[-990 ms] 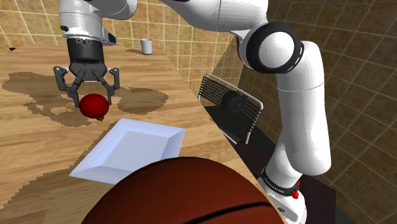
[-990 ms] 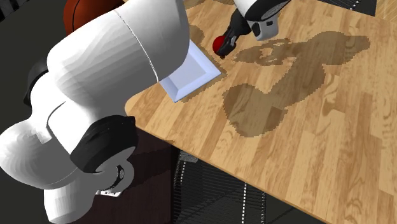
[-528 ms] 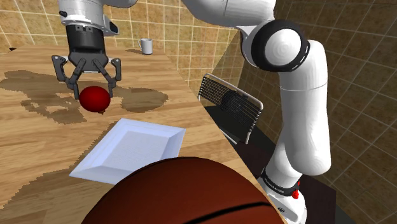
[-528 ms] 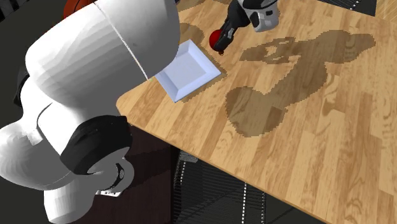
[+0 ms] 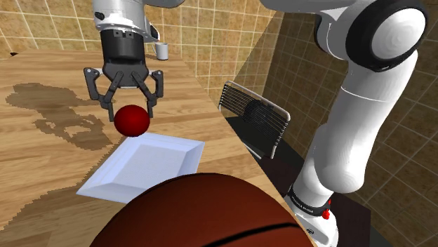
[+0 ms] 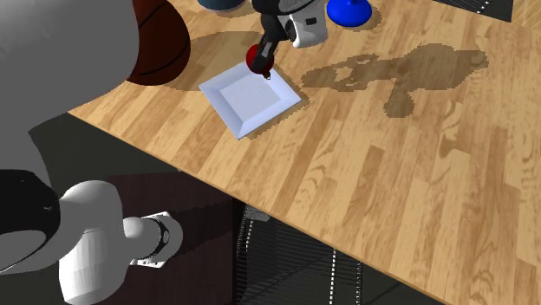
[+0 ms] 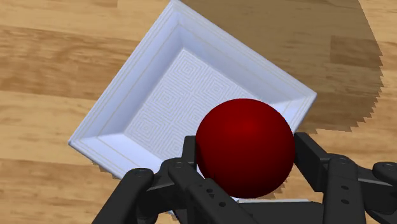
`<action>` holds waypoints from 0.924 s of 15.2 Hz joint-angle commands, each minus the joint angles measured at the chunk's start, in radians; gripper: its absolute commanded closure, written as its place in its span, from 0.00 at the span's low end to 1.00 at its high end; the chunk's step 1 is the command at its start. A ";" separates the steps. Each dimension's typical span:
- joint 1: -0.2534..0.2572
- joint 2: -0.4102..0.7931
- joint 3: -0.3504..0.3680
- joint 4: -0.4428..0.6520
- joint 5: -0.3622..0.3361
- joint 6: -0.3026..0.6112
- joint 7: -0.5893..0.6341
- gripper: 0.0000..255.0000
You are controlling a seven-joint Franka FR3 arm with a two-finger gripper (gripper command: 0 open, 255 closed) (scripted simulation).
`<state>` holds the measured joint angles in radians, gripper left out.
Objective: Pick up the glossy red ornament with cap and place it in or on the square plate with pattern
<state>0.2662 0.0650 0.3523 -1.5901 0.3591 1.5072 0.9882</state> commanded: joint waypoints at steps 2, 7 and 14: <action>0.003 -0.128 0.006 -0.136 0.045 0.017 0.000 1.00; 0.006 -0.150 0.007 -0.211 0.053 0.068 -0.019 1.00; 0.009 -0.151 0.012 -0.303 0.057 0.155 -0.049 1.00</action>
<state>0.2751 -0.0866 0.3634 -1.8787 0.4152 1.6469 0.9446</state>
